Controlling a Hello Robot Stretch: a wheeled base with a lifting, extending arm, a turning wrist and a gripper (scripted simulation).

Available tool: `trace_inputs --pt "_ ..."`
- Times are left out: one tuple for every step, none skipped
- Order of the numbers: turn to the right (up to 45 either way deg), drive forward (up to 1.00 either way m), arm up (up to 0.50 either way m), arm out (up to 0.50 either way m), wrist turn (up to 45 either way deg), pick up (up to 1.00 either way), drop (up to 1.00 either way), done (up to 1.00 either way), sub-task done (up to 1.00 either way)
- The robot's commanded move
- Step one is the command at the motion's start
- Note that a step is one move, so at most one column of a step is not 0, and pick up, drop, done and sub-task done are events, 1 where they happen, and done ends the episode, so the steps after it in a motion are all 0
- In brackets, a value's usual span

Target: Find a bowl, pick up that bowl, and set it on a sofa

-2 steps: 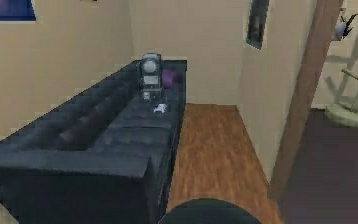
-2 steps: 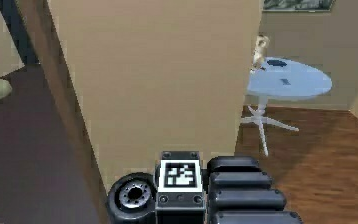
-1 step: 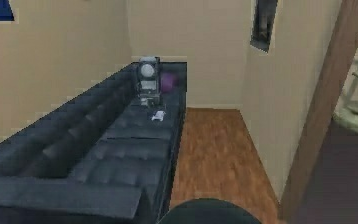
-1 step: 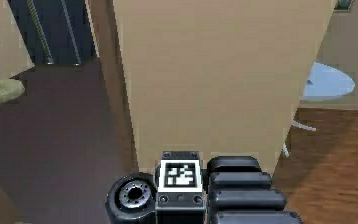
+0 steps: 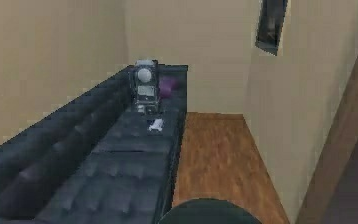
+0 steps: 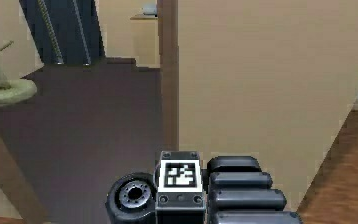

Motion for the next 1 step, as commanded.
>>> trace_inputs --pt "45.0 0.00 0.00 0.00 0.0 0.00 0.00 0.00 0.00"
